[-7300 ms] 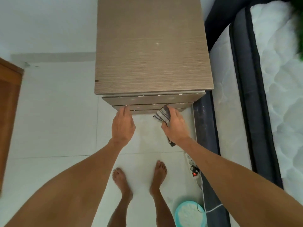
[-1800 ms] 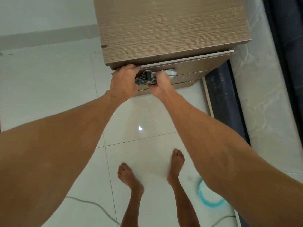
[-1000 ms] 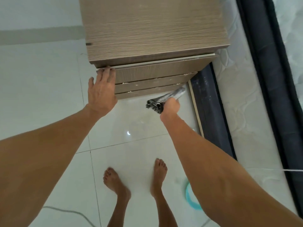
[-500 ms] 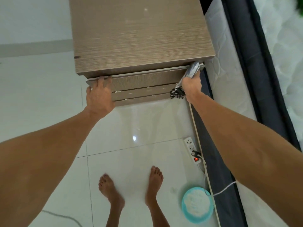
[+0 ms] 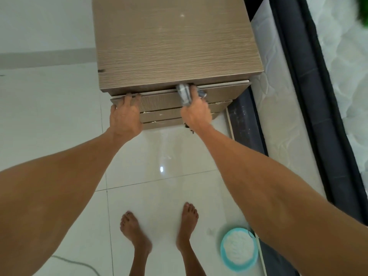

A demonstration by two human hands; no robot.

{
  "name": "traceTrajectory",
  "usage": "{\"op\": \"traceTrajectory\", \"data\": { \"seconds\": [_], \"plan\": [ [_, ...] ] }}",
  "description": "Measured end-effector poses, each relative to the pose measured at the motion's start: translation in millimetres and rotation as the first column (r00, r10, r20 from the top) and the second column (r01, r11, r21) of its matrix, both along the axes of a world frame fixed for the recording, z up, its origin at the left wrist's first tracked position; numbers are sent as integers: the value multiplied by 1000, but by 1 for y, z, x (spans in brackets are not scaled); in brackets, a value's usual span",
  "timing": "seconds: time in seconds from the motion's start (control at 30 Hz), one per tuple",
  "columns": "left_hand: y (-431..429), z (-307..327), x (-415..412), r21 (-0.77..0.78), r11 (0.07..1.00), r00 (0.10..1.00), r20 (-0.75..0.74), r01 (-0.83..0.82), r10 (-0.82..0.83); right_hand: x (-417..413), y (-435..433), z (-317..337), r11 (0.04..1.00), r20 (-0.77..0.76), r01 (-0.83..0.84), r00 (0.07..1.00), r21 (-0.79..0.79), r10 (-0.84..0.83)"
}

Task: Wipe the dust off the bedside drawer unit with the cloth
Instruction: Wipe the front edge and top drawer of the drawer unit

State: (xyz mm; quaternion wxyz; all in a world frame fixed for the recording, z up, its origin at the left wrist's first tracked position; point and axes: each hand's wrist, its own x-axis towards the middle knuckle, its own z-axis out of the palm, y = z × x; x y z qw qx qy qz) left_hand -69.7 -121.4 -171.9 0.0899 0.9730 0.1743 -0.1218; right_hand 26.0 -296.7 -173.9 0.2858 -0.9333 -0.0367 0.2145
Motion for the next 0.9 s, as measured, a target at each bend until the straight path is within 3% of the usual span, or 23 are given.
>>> {"op": "traceTrajectory", "data": {
  "seconds": [0.17,0.27,0.37,0.43,0.5,0.57,0.73,0.9],
  "plan": [
    [9,3,-1,-10,999,999,-9,31,-31,-24,47,2,983,-60,-122,990,137,131],
    [13,7,-3,-14,999,999,-29,30,-30,-33,40,5,950,-134,-61,985,306,106],
    [16,8,-8,-16,1000,999,-32,3,-3,-31,9,2,876,-241,239,959,418,-146],
    [22,10,-12,-19,998,998,-27,-54,54,-19,-15,3,757,-293,464,884,459,-365],
    [30,12,-15,-22,994,994,-31,-108,107,-4,-34,7,655,-270,589,805,474,-528],
    [38,15,-18,-25,986,986,-48,-164,163,10,-42,10,635,-198,631,761,446,-618],
    [56,15,-22,-123,975,983,-21,-185,184,8,-11,5,797,-158,509,860,326,-484],
    [62,9,-25,-211,959,981,9,-188,194,-32,62,-11,979,-49,83,996,185,-75]
  ]
}}
